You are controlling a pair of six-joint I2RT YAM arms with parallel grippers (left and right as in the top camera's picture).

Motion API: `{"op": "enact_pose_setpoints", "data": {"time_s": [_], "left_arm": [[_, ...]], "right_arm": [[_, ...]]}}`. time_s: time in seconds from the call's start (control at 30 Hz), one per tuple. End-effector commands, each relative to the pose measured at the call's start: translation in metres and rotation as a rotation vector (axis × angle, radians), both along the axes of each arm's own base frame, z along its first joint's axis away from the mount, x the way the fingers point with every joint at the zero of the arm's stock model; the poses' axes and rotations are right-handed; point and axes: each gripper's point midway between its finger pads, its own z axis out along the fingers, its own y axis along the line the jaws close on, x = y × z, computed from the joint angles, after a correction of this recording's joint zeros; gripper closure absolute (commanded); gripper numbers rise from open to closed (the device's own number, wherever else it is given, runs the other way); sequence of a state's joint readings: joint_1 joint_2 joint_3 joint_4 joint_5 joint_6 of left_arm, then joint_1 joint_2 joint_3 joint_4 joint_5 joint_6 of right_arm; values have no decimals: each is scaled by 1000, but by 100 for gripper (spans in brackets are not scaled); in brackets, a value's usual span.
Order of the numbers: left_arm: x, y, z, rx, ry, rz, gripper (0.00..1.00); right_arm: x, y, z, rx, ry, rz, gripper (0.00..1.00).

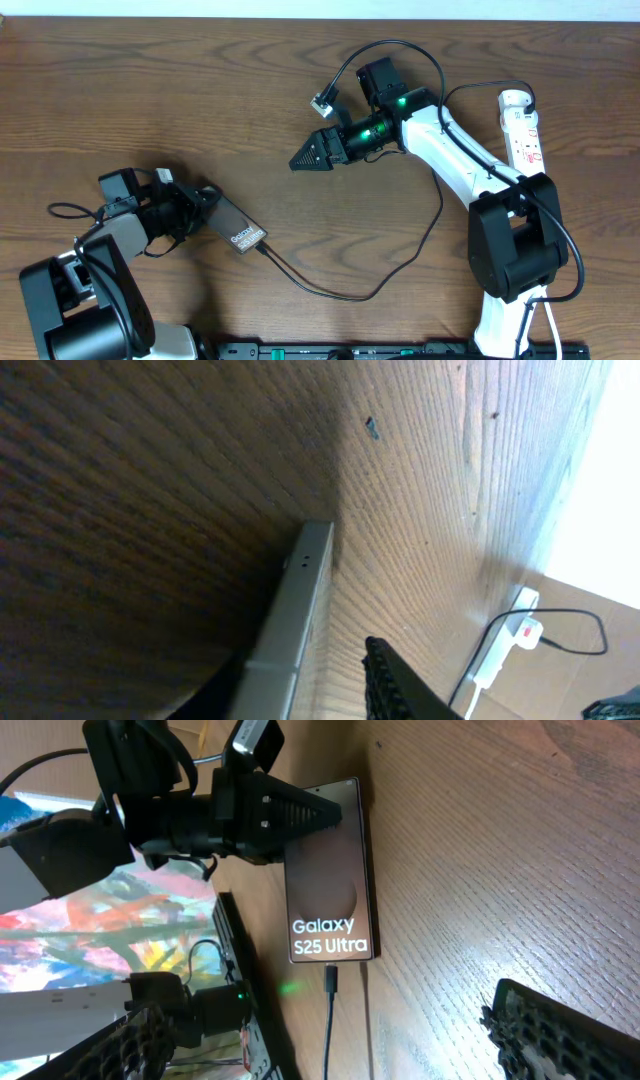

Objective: Plug charger to phone and switch on socket

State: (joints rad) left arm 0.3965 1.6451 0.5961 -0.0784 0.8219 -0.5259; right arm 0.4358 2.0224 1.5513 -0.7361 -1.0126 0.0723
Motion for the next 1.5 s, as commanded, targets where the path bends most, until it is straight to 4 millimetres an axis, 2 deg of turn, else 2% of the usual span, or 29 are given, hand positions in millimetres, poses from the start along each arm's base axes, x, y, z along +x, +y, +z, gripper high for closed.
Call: {"op": "enact_pose_setpoints", "data": {"time_s": [0.0, 0.23, 0.47, 0.77, 1.2, 1.47], "left_arm": [[-15, 5, -19, 46, 95, 24, 62], [-27, 1, -23, 31, 154, 24, 54], [-52, 11, -40, 111, 301, 51, 48], [-62, 10, -42, 112, 346, 50, 47], [-89, 16, -51, 171, 485, 63, 44], [-96, 16, -52, 179, 517, 64, 44]], "right_arm": [[4, 0, 5, 11, -10, -2, 1], [4, 0, 5, 11, -10, -2, 1], [4, 0, 5, 11, -10, -2, 1], [3, 0, 5, 10, -8, -2, 1], [3, 0, 5, 10, -9, -2, 1], [3, 0, 5, 10, -9, -2, 1]]}}
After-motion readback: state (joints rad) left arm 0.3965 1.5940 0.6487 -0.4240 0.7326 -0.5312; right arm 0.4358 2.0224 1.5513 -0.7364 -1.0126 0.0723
